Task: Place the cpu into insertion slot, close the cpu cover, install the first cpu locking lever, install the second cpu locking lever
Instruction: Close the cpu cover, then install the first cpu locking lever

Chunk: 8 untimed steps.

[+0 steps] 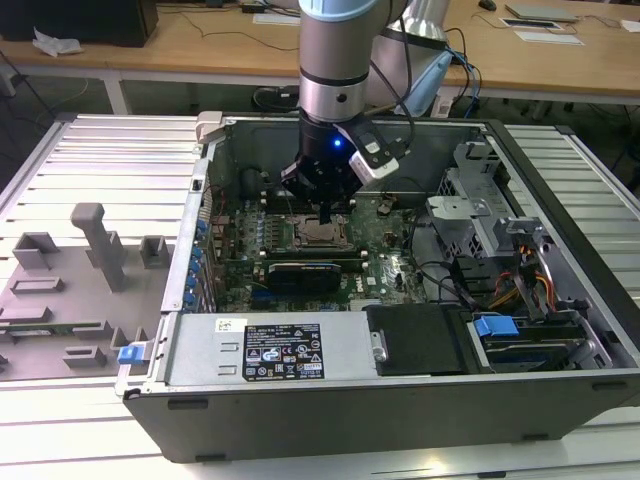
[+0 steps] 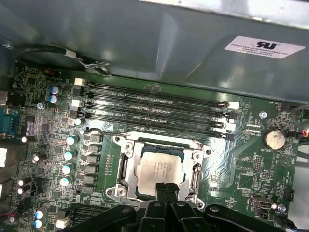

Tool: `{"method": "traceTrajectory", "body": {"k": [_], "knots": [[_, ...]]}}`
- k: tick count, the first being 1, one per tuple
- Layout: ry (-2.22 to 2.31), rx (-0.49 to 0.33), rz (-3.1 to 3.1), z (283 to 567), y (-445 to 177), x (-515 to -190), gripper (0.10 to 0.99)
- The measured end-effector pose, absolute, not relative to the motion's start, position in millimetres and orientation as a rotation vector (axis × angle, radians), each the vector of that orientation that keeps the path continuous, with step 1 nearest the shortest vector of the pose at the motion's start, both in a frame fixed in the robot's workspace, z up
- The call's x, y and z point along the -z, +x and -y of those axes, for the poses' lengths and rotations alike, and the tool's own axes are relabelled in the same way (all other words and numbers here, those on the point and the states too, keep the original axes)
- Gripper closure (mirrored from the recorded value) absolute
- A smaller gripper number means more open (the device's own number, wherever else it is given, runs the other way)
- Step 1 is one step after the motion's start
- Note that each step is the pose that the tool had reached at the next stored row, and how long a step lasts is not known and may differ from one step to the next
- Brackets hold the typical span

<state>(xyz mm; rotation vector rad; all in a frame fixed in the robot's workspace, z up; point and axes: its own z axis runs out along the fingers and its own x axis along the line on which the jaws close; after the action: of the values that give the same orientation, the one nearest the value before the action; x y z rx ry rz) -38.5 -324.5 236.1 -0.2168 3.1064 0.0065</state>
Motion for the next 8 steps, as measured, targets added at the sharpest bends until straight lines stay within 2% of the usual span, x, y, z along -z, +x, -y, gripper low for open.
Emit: {"method": "traceTrajectory", "body": {"k": [8], "knots": [[-0.217,-0.006,-3.106,324.5,-38.6,-236.4,0.98]]}}
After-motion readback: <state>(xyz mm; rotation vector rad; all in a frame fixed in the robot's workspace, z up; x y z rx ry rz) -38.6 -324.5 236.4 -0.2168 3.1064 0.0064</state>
